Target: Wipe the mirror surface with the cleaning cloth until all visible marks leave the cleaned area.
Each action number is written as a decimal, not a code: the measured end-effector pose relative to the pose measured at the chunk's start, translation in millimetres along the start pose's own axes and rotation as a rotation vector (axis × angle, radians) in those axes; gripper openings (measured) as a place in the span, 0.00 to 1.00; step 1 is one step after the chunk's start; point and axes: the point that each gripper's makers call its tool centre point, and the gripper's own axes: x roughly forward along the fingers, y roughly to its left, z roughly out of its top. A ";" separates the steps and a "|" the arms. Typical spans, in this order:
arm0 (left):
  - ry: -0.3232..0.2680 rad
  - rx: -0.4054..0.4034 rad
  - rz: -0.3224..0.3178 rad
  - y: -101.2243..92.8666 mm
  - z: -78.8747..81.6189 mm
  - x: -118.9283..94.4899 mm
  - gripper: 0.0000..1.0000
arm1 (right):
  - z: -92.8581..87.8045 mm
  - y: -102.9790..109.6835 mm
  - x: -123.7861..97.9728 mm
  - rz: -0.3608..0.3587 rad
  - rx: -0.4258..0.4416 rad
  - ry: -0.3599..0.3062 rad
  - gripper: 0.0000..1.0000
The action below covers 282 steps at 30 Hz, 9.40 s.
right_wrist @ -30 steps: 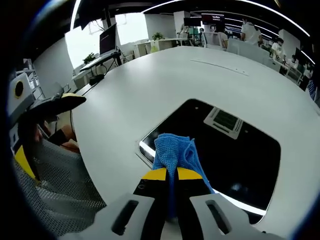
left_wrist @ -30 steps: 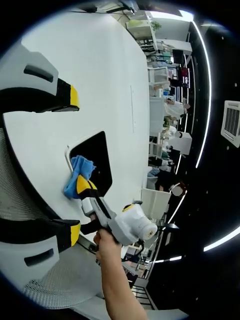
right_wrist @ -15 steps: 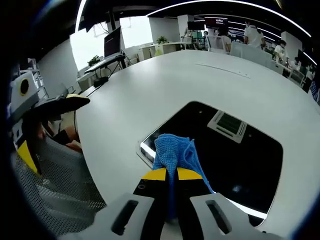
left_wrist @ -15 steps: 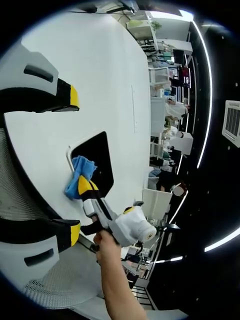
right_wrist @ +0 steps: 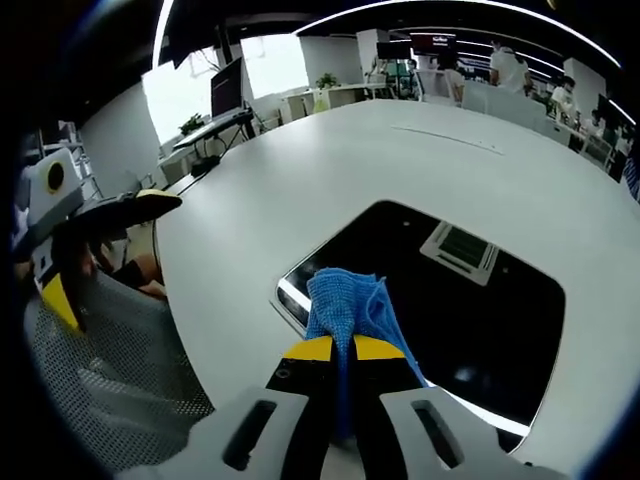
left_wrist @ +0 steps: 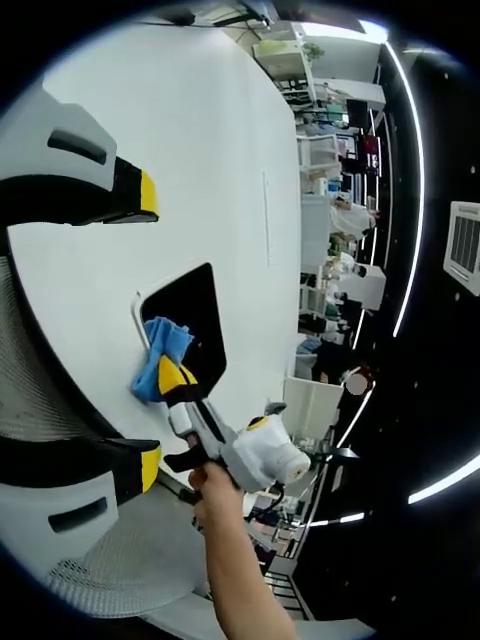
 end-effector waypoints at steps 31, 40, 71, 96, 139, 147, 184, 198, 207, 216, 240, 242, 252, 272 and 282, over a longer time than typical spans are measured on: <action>-0.002 0.001 -0.010 -0.4 1.4 1.1 0.87 | -10.8 -17.2 -13.6 -0.020 0.027 -0.006 0.00; 0.009 0.002 -0.015 -1.4 0.0 2.0 0.87 | -7.1 -21.6 -11.4 -0.024 0.022 -0.033 0.00; 0.014 0.000 -0.012 -0.2 -1.6 3.0 0.86 | 39.2 -78.3 25.0 -0.111 0.019 -0.032 0.00; 0.026 -0.001 -0.009 1.9 -3.4 5.5 0.86 | 65.7 -111.8 47.2 -0.189 -0.073 -0.003 0.00; 0.033 0.005 -0.005 1.9 -3.0 6.5 0.86 | 59.3 -117.6 38.8 -0.176 -0.076 -0.004 0.00; 0.033 0.005 -0.002 2.3 -3.1 6.3 0.86 | 53.6 -125.5 31.2 -0.181 -0.068 0.002 0.00; 0.020 0.004 -0.003 2.0 -1.4 6.5 0.85 | 38.4 -125.7 17.9 -0.184 -0.018 0.029 0.00; 0.006 0.006 0.011 3.8 0.4 4.3 0.88 | 22.1 -103.7 5.7 -0.129 -0.013 0.040 0.00; 0.007 0.006 0.008 2.3 0.3 2.9 0.88 | 11.8 -87.8 -3.4 -0.113 -0.026 0.039 0.00; 0.002 0.005 0.012 2.1 0.9 0.8 0.87 | 3.2 -76.1 -11.1 -0.099 -0.038 0.044 0.00; 0.016 -0.002 0.016 4.0 -1.4 -0.7 0.87 | -17.0 -47.5 -26.1 0.001 -0.099 0.101 0.00; 0.015 -0.001 0.015 3.9 -1.2 -0.6 0.87 | -18.5 -45.2 -27.2 0.005 -0.103 0.102 0.00; 0.011 -0.002 0.018 4.8 -0.8 -0.5 0.87 | -23.3 -40.6 -30.1 0.005 -0.157 0.098 0.00; 0.012 -0.004 0.022 5.0 -1.1 0.2 0.87 | -24.6 -39.3 -31.9 0.017 -0.144 0.062 0.00; 0.023 -0.001 0.022 4.8 -2.8 0.2 0.87 | -25.2 -42.0 -33.1 0.029 -0.151 0.058 0.00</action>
